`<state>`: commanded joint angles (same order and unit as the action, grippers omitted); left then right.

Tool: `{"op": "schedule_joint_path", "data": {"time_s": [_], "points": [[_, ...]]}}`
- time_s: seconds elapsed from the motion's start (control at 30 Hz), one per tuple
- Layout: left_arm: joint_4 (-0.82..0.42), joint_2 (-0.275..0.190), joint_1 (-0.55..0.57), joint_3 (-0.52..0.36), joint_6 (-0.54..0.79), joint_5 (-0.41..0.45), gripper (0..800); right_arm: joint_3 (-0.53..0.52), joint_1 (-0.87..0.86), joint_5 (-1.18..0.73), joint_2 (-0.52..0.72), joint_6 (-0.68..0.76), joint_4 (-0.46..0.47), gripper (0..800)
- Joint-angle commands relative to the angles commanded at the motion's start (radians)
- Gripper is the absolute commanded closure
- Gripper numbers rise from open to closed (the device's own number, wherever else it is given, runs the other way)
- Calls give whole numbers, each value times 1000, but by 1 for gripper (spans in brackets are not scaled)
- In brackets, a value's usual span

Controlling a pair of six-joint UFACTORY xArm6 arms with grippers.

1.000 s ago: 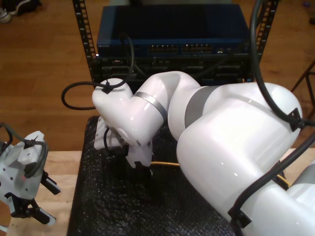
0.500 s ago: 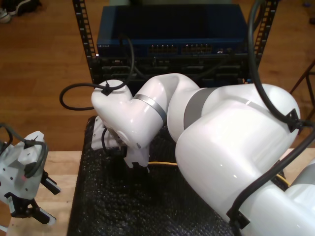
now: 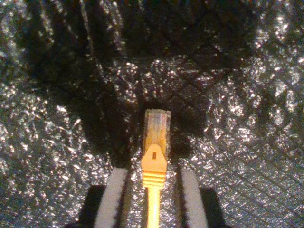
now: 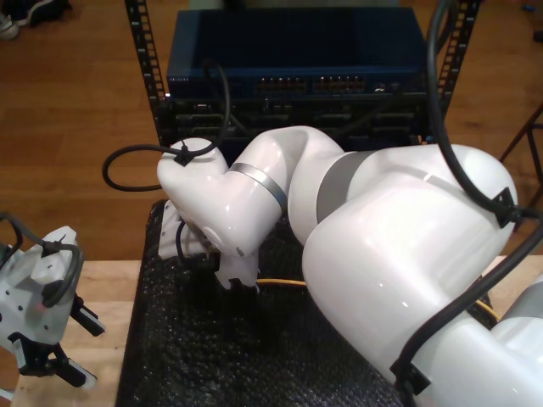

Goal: Grab the cable and plug it in

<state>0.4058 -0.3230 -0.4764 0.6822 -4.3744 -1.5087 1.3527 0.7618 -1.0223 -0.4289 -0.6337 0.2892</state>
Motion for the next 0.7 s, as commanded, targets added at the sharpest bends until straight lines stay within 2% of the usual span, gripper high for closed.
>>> {"op": "schedule_joint_path", "data": {"time_s": [0.37,0.5,0.7], "points": [[0,2,0,0,0,2,0,0,6,0,0,0,28,669],[0,0,0,-2,0,0,0,-2,6,0,0,2,34,740],[0,2,0,-2,0,0,0,-3,6,-2,0,0,34,792]]}}
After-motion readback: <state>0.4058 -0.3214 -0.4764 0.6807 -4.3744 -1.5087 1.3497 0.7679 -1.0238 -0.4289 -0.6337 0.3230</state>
